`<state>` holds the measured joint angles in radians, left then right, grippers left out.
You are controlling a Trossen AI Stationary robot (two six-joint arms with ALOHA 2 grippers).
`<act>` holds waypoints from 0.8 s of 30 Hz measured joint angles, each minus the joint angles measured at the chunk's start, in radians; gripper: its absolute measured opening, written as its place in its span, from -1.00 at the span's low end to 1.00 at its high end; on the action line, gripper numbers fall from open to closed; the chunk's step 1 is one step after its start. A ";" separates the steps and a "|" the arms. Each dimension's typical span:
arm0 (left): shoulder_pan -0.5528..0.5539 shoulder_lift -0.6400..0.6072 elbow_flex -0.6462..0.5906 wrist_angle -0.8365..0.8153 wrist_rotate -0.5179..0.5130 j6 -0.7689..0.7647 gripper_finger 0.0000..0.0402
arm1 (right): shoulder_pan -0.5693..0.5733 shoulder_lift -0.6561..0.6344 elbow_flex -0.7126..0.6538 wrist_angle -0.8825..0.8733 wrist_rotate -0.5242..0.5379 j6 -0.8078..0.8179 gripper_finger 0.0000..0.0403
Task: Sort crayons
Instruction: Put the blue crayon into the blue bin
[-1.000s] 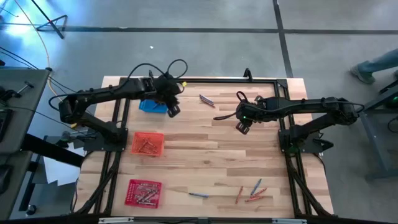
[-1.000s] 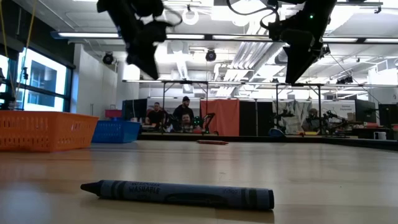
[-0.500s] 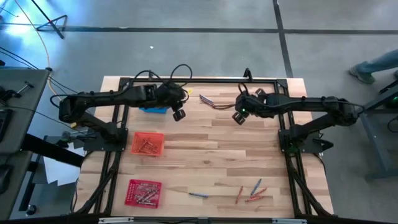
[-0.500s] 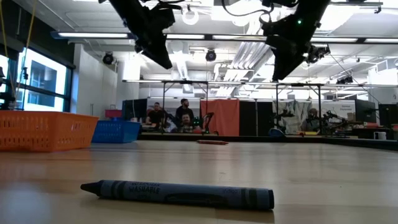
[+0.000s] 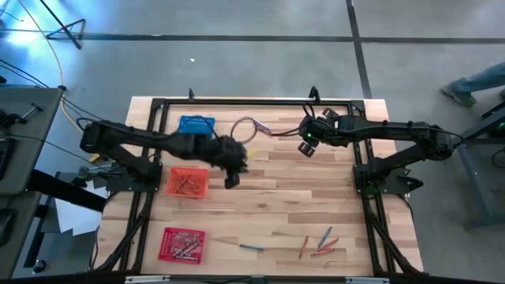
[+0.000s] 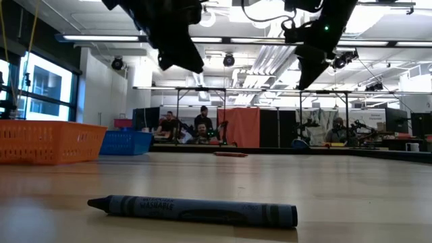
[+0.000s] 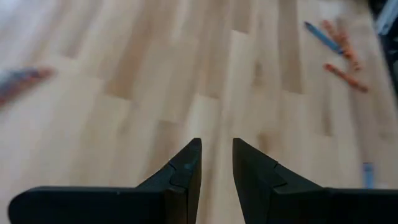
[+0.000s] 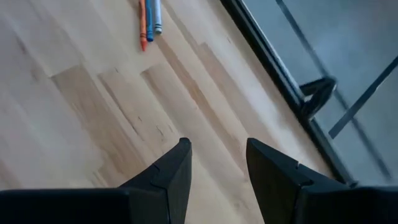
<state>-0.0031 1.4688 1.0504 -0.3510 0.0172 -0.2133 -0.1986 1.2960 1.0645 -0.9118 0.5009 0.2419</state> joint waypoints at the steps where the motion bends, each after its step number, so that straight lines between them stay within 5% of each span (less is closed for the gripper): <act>1: -0.020 0.015 -0.001 0.014 0.000 -0.043 -0.62 | 0.000 0.000 0.000 -0.001 -0.007 0.031 -0.26; 6: -0.136 0.088 -0.001 0.226 0.009 -0.226 -0.62 | 0.010 0.000 0.000 -0.055 -0.126 0.213 -0.26; 11: -0.267 0.165 0.000 0.595 0.125 -0.155 -0.62 | 0.053 0.000 0.000 -0.076 -0.173 0.311 -0.26; 15: -0.353 0.220 0.001 0.869 0.114 -0.091 -0.62 | 0.096 0.000 0.000 -0.077 -0.173 0.337 -0.26; 18: -0.394 0.253 0.001 0.999 0.064 -0.115 -0.57 | 0.126 0.000 0.000 -0.073 -0.171 0.338 -0.26; 24: -0.437 0.305 0.001 1.047 -0.242 -0.221 -0.53 | 0.172 0.000 0.000 -0.068 -0.125 0.334 -0.26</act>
<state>-0.4402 1.7735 1.0512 0.6957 -0.2249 -0.4344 -0.0266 1.2961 1.0649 -0.9795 0.3763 0.5761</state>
